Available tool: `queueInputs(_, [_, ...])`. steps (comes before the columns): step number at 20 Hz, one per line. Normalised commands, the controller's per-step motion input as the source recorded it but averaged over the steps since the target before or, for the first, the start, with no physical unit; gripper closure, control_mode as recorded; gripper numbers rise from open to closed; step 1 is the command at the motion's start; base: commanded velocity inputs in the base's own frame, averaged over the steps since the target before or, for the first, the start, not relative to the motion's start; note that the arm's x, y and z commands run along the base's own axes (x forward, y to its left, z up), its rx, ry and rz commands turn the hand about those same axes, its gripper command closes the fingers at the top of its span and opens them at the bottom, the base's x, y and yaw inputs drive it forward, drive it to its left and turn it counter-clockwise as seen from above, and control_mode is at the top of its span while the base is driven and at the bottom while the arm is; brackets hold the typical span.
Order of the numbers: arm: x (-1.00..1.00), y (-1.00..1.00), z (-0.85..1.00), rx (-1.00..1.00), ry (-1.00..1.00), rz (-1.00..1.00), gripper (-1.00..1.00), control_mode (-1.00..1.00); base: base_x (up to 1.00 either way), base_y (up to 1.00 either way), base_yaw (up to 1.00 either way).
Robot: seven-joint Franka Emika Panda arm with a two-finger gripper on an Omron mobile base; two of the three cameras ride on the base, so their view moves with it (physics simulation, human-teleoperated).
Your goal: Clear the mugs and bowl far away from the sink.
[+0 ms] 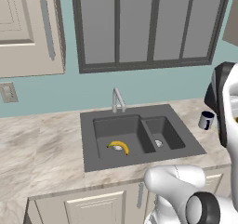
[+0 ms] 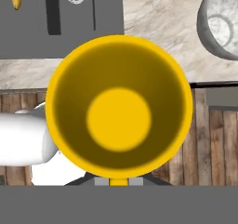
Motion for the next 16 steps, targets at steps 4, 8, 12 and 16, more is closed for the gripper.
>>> queueInputs(4, [-0.16,0.46,0.0,0.0,-0.01,-0.1,1.0,-1.0,0.0,0.0,0.0])
queueInputs(8, [-0.09,0.75,0.02,0.0,-0.06,-0.09,1.0,-1.0,0.0,0.0,0.0])
queueInputs(12, [-0.01,0.62,0.23,-0.07,-0.23,-0.01,1.0,-1.0,0.0,0.0,0.0])
queueInputs(16, [0.0,0.28,0.22,-0.06,-0.16,0.0,1.0,-1.0,0.0,0.0,0.0])
